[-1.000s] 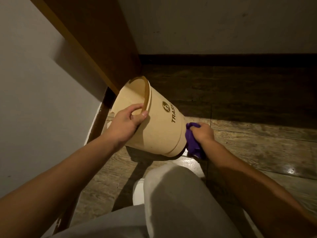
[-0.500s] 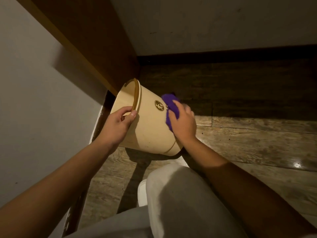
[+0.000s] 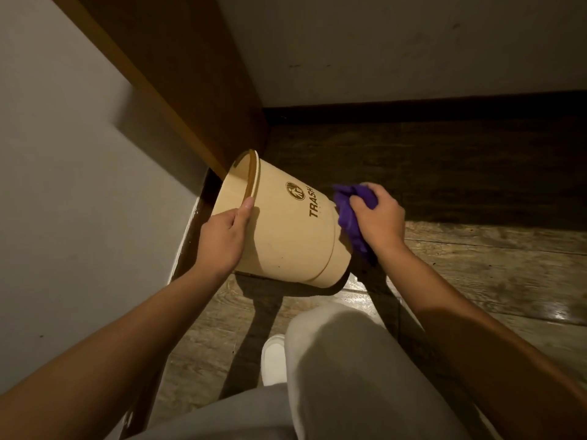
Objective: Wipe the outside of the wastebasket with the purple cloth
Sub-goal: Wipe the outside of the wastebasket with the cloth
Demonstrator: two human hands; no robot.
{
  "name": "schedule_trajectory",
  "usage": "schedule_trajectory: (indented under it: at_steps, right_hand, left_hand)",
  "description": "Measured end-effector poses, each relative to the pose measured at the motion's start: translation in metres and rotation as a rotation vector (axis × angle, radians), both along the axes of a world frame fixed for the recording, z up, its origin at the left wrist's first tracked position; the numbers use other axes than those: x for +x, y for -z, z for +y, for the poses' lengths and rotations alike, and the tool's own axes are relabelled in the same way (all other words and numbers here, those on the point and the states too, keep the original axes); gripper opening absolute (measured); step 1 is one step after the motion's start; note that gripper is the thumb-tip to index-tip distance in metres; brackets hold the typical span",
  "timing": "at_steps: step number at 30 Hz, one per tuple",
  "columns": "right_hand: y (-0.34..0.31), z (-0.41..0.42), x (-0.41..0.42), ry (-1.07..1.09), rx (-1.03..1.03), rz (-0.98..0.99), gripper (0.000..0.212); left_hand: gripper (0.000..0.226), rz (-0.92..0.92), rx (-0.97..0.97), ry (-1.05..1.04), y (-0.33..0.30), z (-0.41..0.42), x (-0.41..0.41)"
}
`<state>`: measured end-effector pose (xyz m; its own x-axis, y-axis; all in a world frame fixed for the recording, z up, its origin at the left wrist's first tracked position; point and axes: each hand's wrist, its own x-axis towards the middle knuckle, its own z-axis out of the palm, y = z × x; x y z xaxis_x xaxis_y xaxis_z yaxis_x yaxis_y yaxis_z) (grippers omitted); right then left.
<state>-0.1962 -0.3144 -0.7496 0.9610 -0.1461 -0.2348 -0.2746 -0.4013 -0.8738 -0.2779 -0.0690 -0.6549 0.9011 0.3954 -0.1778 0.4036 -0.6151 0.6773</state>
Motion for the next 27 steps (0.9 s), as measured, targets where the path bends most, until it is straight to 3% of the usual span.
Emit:
schedule_trajectory:
  at_steps: [5,8,11,15,19,24,27]
  right_hand:
    - [-0.056,0.040,0.000,-0.214,0.114,-0.213,0.042]
    - [-0.061,0.055,0.001,-0.306,-0.012,-0.276,0.048]
    - [-0.046,0.057,-0.002,-0.313,-0.097,-0.290,0.052]
    - [-0.021,0.045,-0.009,-0.191,-0.158,-0.282,0.051]
    - [-0.008,0.032,-0.010,-0.139,-0.148,-0.253,0.049]
    - [-0.037,0.039,-0.008,-0.073,0.079,-0.331,0.049]
    - [-0.062,0.062,-0.018,-0.196,0.174,-0.378,0.050]
  left_hand:
    - [0.046,0.024,-0.181,-0.165,-0.004,-0.008,0.003]
    - [0.032,0.048,-0.543,-0.303,-0.015,-0.002,0.011]
    - [0.034,0.108,-0.748,-0.167,-0.022,-0.002,0.014]
    - [0.058,0.347,-0.576,0.084,-0.015,-0.015,-0.008]
    - [0.044,0.231,-0.543,0.064,-0.021,-0.015,-0.010]
    - [0.037,0.226,-0.773,0.062,-0.031,-0.015,0.002]
    - [0.037,0.190,-0.914,0.049,-0.029,-0.022,0.003]
